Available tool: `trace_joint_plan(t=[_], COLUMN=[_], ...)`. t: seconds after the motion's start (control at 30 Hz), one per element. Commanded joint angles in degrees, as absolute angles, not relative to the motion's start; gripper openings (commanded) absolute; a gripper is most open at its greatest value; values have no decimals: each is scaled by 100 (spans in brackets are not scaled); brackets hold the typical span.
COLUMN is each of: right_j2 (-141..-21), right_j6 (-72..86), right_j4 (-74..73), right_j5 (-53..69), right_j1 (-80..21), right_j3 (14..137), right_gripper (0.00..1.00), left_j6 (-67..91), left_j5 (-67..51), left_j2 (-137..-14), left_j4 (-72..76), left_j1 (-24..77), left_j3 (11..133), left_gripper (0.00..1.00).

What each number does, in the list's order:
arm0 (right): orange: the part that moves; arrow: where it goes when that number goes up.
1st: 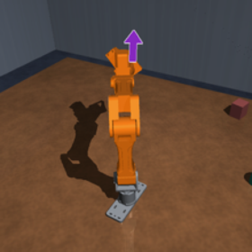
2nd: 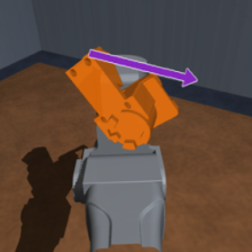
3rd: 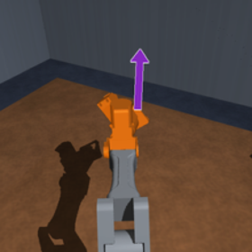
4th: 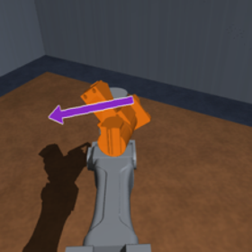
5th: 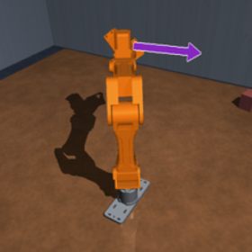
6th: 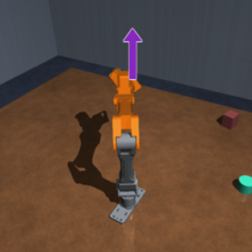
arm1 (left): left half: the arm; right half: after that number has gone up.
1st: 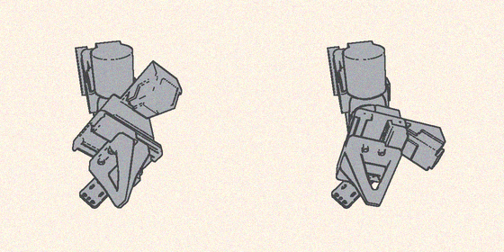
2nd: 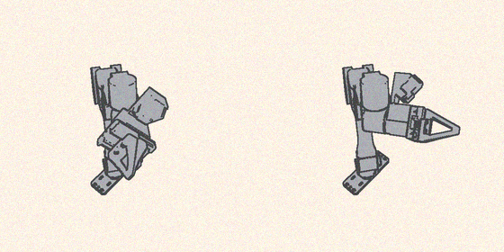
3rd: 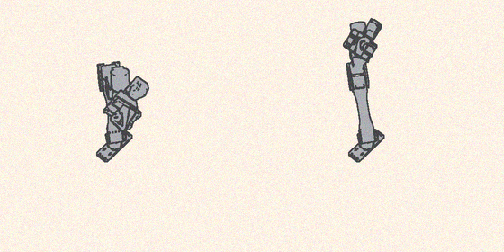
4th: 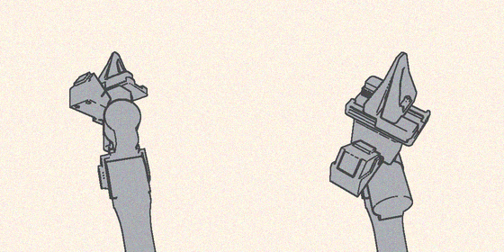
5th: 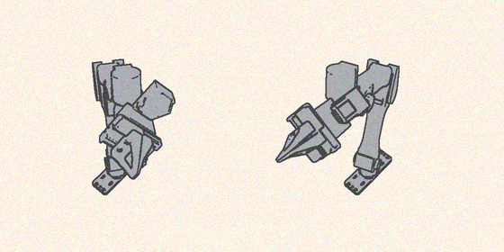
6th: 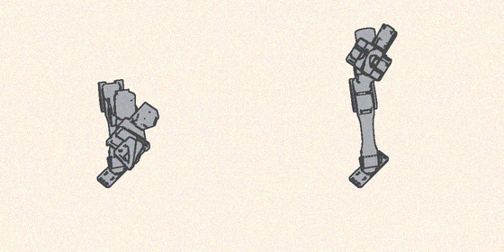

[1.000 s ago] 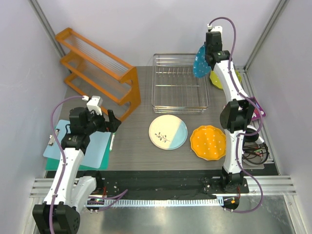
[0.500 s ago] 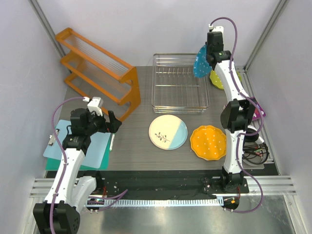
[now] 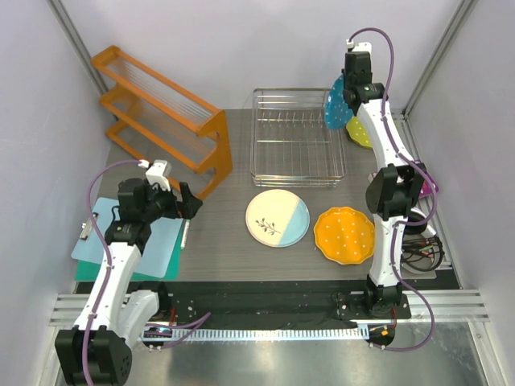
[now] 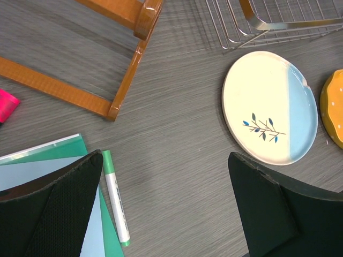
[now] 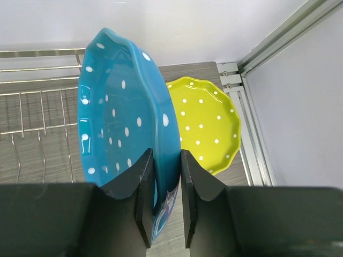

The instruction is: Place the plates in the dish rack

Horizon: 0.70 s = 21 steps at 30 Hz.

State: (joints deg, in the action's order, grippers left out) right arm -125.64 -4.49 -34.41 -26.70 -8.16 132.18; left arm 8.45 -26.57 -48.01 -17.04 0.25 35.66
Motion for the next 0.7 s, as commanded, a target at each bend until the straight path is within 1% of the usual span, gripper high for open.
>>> trace_joint_plan(t=[0.0,0.17,0.3,0.57,0.6,0.63,0.67], right_j2=[-12102,-12365,-12691,-12691,-12691,-12691,-12700], right_j6=[-729,-835,-826,-791,-791,-808,-826], right_j4=[-3190,-3164,-3419,-3480,-3489,-3498,-3542], right_j5=[-2892,-3119,-3681,-3797,-3806,-3806,-3823], right_j1=[-1001,-1239,-1450,-1687,-1705,-1722,-1740], right_j3=[13201,13245,13666,13377,13351,13324,13350], right_gripper=[1,1,1,1,17,29,40], left_j6=[905,958,1028,1037,1124,1151,1169], left_j5=[-2777,-2725,-2698,-2549,-2531,-2566,-2619], left_j2=[-4887,-4782,-4579,-4350,-4368,-4386,-4438], left_j4=[-1336,-1336,-1397,-1512,-1520,-1529,-1555], left_j1=[35,35,44,88,97,105,132], left_j3=[3621,3630,3577,3551,3568,3621,3647], left_gripper=[99,99,100,99,99,99,100])
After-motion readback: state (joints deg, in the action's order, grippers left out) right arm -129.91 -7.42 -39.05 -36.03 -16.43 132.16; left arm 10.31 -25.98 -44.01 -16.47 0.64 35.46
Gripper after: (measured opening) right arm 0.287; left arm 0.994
